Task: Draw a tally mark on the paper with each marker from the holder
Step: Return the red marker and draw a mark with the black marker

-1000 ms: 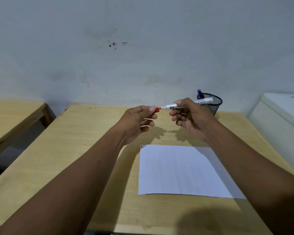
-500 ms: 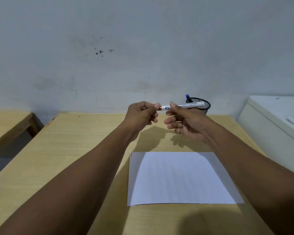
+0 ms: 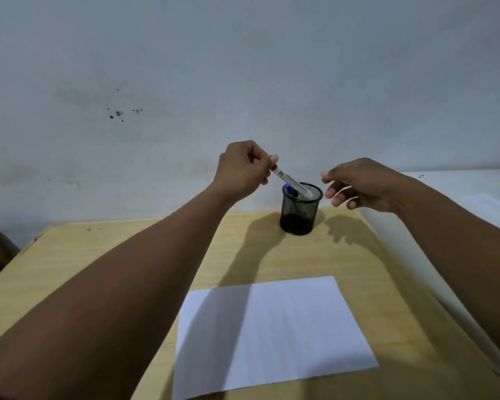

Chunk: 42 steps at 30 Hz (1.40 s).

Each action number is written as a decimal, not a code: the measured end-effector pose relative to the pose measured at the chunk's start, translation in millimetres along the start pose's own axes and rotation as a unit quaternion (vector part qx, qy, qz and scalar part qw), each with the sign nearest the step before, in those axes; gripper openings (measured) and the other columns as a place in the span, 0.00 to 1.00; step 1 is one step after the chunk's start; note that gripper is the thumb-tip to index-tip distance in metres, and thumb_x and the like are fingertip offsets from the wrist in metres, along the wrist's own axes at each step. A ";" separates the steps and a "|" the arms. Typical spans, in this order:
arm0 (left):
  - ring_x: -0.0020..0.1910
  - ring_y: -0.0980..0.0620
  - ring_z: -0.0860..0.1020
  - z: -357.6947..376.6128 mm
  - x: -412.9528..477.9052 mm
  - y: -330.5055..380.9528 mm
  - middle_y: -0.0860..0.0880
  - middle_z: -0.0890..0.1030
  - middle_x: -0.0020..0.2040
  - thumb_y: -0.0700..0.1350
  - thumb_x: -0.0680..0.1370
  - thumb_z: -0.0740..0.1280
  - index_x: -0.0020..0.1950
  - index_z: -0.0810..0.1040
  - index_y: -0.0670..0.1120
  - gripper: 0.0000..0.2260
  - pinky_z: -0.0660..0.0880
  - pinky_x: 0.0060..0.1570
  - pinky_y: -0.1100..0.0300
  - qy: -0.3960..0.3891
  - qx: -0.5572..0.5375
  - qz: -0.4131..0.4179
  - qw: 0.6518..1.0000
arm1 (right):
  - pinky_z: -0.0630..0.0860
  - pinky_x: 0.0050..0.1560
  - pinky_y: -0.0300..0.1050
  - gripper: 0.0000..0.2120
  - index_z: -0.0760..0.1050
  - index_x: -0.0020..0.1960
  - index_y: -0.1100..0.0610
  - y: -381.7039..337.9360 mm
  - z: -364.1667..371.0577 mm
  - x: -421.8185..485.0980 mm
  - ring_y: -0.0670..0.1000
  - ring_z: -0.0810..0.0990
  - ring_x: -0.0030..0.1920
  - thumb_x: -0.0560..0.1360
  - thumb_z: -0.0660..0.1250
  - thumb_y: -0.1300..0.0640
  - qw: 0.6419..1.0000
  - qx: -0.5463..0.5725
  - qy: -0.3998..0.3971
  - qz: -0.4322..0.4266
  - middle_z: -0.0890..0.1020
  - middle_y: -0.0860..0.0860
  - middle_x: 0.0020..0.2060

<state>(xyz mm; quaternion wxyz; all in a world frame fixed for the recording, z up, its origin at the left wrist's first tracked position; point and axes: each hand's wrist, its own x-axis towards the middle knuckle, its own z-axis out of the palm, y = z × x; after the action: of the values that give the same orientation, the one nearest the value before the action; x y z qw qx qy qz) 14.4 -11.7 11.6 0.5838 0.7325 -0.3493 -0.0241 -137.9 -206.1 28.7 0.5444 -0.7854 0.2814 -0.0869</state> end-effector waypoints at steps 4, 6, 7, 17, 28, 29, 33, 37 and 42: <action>0.28 0.56 0.80 19.3 7.2 -4.4 0.44 0.87 0.39 0.45 0.77 0.74 0.45 0.82 0.38 0.10 0.76 0.31 0.66 -0.023 0.051 0.011 0.998 | 0.70 0.28 0.41 0.11 0.80 0.56 0.63 2.5 4.1 11.2 0.52 0.82 0.30 0.79 0.70 0.56 0.999 -0.033 0.007 -0.009 0.84 0.58 0.38; 0.29 0.55 0.80 31.1 10.6 -7.4 0.46 0.88 0.38 0.47 0.76 0.74 0.44 0.82 0.41 0.10 0.78 0.35 0.62 -0.040 0.093 0.020 0.995 | 0.72 0.30 0.42 0.11 0.80 0.55 0.63 3.9 7.8 16.6 0.54 0.83 0.32 0.79 0.70 0.55 0.998 -0.061 0.007 -0.018 0.85 0.58 0.40; 0.30 0.56 0.80 36.0 12.3 -8.7 0.47 0.88 0.38 0.49 0.76 0.75 0.44 0.83 0.43 0.09 0.78 0.37 0.61 -0.051 0.113 0.026 0.992 | 0.72 0.30 0.42 0.11 0.80 0.54 0.62 4.0 9.3 19.0 0.54 0.84 0.33 0.79 0.71 0.55 0.997 -0.070 0.008 -0.022 0.85 0.59 0.40; 0.48 0.46 0.79 49.3 17.6 -20.4 0.51 0.77 0.43 0.39 0.75 0.68 0.57 0.87 0.47 0.13 0.71 0.44 0.59 -0.161 0.305 0.088 0.934 | 0.72 0.27 0.39 0.07 0.80 0.53 0.61 20.9 11.1 33.5 0.52 0.83 0.30 0.79 0.67 0.59 0.996 -0.067 0.046 -0.043 0.85 0.57 0.37; 0.43 0.49 0.80 35.6 13.6 -16.1 0.57 0.78 0.35 0.49 0.78 0.70 0.50 0.87 0.48 0.08 0.76 0.44 0.56 -0.068 0.294 0.102 0.948 | 0.72 0.28 0.39 0.05 0.79 0.52 0.60 19.2 22.0 23.5 0.51 0.82 0.29 0.80 0.66 0.60 0.996 -0.039 0.050 -0.056 0.84 0.57 0.37; 0.42 0.50 0.79 30.4 11.6 -12.9 0.57 0.78 0.35 0.49 0.78 0.70 0.50 0.87 0.48 0.08 0.77 0.44 0.56 -0.052 0.285 0.105 0.951 | 0.71 0.28 0.40 0.05 0.79 0.52 0.60 15.8 24.7 21.0 0.51 0.82 0.29 0.80 0.66 0.60 0.996 -0.034 0.049 -0.060 0.84 0.57 0.37; 0.40 0.52 0.83 -2.3 -2.5 3.3 0.50 0.86 0.40 0.48 0.79 0.70 0.51 0.86 0.45 0.08 0.79 0.42 0.59 0.029 0.221 0.094 0.970 | 0.70 0.27 0.41 0.10 0.82 0.53 0.64 -3.8 46.1 6.4 0.51 0.82 0.30 0.80 0.68 0.57 0.999 0.008 0.008 -0.053 0.85 0.58 0.39; 0.39 0.52 0.84 -48.0 -25.3 3.7 0.51 0.86 0.38 0.50 0.79 0.69 0.47 0.85 0.46 0.09 0.79 0.41 0.58 0.098 0.105 0.020 0.989 | 0.69 0.29 0.41 0.25 0.80 0.57 0.63 -18.8 96.4 -15.6 0.51 0.82 0.31 0.78 0.68 0.39 0.989 0.075 -0.127 0.000 0.86 0.56 0.39; 0.37 0.52 0.81 -104.0 -74.2 -24.5 0.48 0.84 0.40 0.49 0.81 0.70 0.49 0.85 0.42 0.11 0.76 0.39 0.60 0.045 -0.028 -0.090 0.995 | 0.65 0.26 0.39 0.28 0.80 0.55 0.58 -19.6 176.5 -33.0 0.48 0.75 0.25 0.75 0.67 0.32 0.957 0.246 -0.147 0.035 0.82 0.52 0.33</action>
<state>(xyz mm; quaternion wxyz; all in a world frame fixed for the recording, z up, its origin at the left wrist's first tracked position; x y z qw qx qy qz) 16.4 117.4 -4.4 0.6144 0.7450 -0.2543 -0.0531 -80.2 -41.2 -17.2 0.7591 -0.6207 0.1953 -0.0182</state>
